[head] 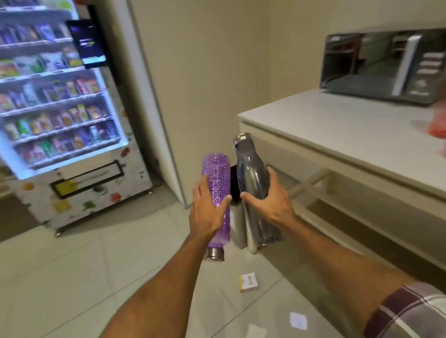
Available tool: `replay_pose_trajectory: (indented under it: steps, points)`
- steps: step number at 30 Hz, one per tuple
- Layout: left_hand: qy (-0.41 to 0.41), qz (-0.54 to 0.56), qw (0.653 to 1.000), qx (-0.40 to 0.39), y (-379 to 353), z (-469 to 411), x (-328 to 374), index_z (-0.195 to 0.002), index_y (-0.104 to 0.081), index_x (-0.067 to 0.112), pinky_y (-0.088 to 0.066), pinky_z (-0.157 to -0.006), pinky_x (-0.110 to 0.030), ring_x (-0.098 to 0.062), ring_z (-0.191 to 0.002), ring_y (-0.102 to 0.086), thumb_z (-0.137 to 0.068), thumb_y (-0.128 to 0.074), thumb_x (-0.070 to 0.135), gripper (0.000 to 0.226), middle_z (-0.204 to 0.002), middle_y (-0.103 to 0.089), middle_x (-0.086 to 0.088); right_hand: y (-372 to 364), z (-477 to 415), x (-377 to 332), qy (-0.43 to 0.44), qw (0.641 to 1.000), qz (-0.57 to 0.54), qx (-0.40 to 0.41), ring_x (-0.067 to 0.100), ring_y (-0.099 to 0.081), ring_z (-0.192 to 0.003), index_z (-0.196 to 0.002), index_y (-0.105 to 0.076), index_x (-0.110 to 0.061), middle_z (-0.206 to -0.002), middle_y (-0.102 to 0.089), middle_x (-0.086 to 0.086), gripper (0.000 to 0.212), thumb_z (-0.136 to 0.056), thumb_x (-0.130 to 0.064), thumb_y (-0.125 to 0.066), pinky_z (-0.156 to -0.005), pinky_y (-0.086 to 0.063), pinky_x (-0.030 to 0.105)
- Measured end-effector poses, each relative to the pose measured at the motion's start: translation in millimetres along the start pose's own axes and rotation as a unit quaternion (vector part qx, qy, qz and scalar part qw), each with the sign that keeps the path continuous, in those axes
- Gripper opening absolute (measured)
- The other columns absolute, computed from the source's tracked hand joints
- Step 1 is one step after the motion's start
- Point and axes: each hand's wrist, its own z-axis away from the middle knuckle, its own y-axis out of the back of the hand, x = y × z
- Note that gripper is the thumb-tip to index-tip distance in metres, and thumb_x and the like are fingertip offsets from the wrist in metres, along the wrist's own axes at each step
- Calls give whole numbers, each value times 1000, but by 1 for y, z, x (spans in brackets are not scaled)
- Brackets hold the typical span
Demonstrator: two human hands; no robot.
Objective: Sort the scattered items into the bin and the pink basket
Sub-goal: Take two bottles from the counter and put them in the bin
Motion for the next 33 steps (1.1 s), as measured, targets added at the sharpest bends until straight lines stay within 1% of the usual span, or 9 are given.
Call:
replay_pose_trajectory:
  steps: [3, 7, 9, 12, 15, 18, 24, 27, 33]
  points:
    - [36, -11, 999, 6, 40, -1, -60, -152, -13, 24, -43, -102, -48, -31, -131, -44, -86, -63, 48, 86, -153, -27, -6, -70, 5, -20, -3, 999, -4, -33, 32, -47, -128, -148, -13, -37, -143, -44, 9, 101, -69, -62, -71, -105, -41, 53]
    - [79, -7, 997, 25, 88, 0, -124, -152, -14, 22, -41, -102, -45, -30, -131, -43, -86, -63, 48, 87, -150, -30, -8, -151, 11, -41, -2, 997, 4, -83, 33, -43, -130, -148, -10, -36, -145, -40, 11, 101, -72, -60, -71, -107, -39, 52]
    - [105, -10, 994, 35, 107, -2, -152, -153, -13, 22, -41, -103, -46, -30, -132, -42, -86, -63, 48, 87, -152, -28, -7, -184, 12, -50, 6, 994, -3, -108, 33, -44, -130, -146, -12, -37, -143, -41, 12, 98, -72, -58, -72, -105, -40, 50]
    - [142, -12, 988, 56, 130, -7, -188, -153, -13, 22, -40, -103, -47, -31, -132, -43, -86, -63, 49, 88, -153, -27, -7, -229, 7, -61, 0, 989, 15, -145, 35, -48, -125, -147, -14, -35, -140, -44, 13, 99, -70, -60, -72, -103, -42, 52]
    - [167, -15, 983, 69, 148, -15, -223, -152, -13, 23, -41, -102, -45, -30, -132, -43, -85, -64, 49, 89, -153, -26, -7, -271, -2, -72, 4, 984, 24, -177, 35, -51, -120, -146, -16, -35, -134, -47, 14, 97, -70, -58, -73, -99, -45, 49]
    - [189, -15, 979, 71, 164, -30, -257, -152, -14, 22, -43, -100, -44, -30, -129, -46, -84, -65, 48, 89, -152, -26, -7, -312, -15, -80, 4, 978, 28, -207, 36, -50, -120, -145, -15, -37, -133, -46, 15, 97, -71, -59, -73, -98, -44, 49]
    - [207, -10, 974, 94, 190, -97, -313, -152, -15, 20, -43, -103, -47, -31, -129, -45, -85, -66, 46, 88, -151, -28, -8, -391, -70, -99, 7, 970, 53, -235, 36, -51, -120, -147, -12, -37, -134, -48, 14, 99, -72, -59, -72, -97, -45, 47]
    - [222, -1, 970, 100, 198, -138, -334, -152, -14, 21, -43, -104, -48, -31, -130, -44, -84, -65, 49, 89, -150, -28, -9, -427, -100, -107, -13, 967, 67, -244, 37, -50, -123, -150, -8, -36, -138, -46, 14, 103, -73, -61, -71, -97, -45, 47]
    - [237, -2, 968, 84, 211, -204, -381, -152, -13, 22, -42, -105, -52, -31, -132, -42, -84, -65, 50, 89, -152, -26, -7, -492, -157, -120, -28, 965, 71, -253, 37, -51, -120, -147, -8, -37, -136, -45, 14, 100, -73, -61, -70, -92, -47, 47]
